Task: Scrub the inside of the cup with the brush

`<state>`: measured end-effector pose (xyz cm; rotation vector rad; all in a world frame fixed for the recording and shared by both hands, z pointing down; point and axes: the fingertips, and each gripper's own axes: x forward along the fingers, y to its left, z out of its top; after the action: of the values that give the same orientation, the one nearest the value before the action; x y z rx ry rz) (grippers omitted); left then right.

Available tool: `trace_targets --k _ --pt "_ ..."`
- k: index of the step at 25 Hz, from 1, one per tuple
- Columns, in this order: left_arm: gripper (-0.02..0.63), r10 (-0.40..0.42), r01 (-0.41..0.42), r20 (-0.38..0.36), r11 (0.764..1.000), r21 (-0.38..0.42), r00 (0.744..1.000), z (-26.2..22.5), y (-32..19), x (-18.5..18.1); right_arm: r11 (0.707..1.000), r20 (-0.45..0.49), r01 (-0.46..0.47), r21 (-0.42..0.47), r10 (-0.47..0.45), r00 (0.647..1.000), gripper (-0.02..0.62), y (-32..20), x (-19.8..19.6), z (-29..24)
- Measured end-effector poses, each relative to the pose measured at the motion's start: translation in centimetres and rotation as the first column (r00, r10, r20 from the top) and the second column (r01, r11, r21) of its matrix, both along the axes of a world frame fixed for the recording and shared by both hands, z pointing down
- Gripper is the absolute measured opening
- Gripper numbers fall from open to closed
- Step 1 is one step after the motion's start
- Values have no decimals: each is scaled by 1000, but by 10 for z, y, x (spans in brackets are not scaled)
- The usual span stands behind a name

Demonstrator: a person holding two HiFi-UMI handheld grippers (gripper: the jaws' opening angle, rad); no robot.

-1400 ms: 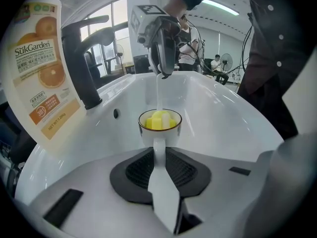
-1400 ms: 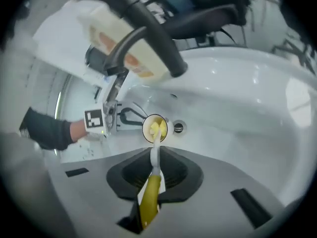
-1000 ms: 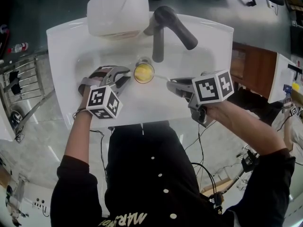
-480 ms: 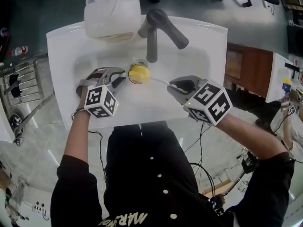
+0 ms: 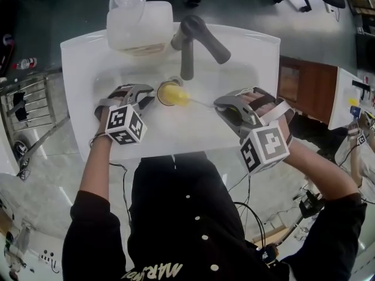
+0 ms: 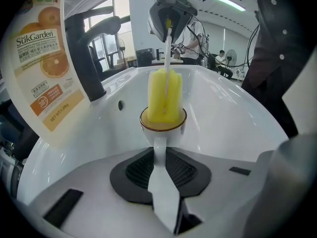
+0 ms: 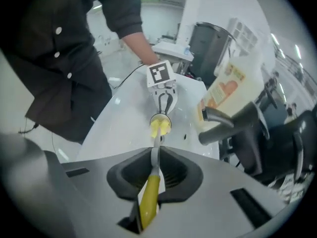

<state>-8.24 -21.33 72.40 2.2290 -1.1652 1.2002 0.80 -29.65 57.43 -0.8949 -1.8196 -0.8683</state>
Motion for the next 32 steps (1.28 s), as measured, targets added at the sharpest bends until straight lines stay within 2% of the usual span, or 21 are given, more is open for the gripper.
trace_targets --k 1,3,5,6,7,8,10,11,12,13,14,16,20,23,25,26,27,28,30,32 --pt "91 1 -1 1 1000 -1 1000 0 0 0 996 20 74 43 -75 997 51 -1 -2 -2" --pt "91 2 -2 4 1000 -1 1000 0 0 -1 968 57 213 135 -222 973 51 -1 -7 -5" --pt "91 1 -1 6 1000 -1 1000 -1 -1 -1 911 87 345 226 -372 924 51 4 -12 -7" --pt "91 0 0 6 1000 -1 1000 -1 -1 -1 862 92 422 279 -462 882 51 7 -13 -7" --pt "91 -1 1 6 1000 -1 1000 -1 -2 0 794 90 504 340 -560 823 51 10 -12 -6" --pt "91 -1 1 6 1000 -1 1000 -1 -2 0 708 82 580 403 -659 747 51 11 -12 -3" --pt "91 0 0 8 1000 0 1000 -1 -3 0 518 61 684 514 -817 573 51 13 -11 3" --pt "91 0 0 12 1000 -1 1000 -1 -3 0 441 54 709 550 -866 496 51 15 -11 7" --pt "89 2 -2 17 1000 -2 1000 -2 -3 0 386 50 723 573 -897 440 51 16 -11 11" --pt "91 4 -4 23 1000 -4 1000 -2 -3 0 354 48 729 586 -913 405 51 17 -11 15" --pt "91 5 -5 26 1000 -4 1000 -2 -3 1 339 46 731 592 -920 388 51 18 -11 19" --pt "89 4 -3 23 1000 -2 1000 -4 -4 2 336 44 735 589 -922 385 50 17 -12 28" --pt "90 8 -8 22 1000 -1 1000 -6 -7 4 348 39 737 580 -915 401 49 20 -14 40" --pt "91 2 -2 18 1000 -1 1000 -8 -8 5 361 34 738 570 -908 418 49 22 -17 49" --pt "91 -3 3 17 1000 0 1000 -9 -10 6 384 35 736 558 -897 441 50 23 -17 54" --pt "91 -6 6 18 1000 -2 1000 -9 -10 6 409 42 731 546 -885 464 49 23 -18 55" --pt "91 -10 10 19 1000 -3 1000 -9 -10 6 448 53 723 526 -866 498 49 22 -19 55" --pt "91 -12 12 19 1000 -3 1000 -10 -10 5 499 67 709 498 -837 543 49 21 -20 54" --pt "91 -12 12 22 1000 -1 1000 -11 -10 6 621 94 661 421 -755 649 49 20 -21 53" --pt "91 -8 8 30 1000 -1 1000 -11 -10 6 752 109 579 316 -635 765 51 20 -23 52"
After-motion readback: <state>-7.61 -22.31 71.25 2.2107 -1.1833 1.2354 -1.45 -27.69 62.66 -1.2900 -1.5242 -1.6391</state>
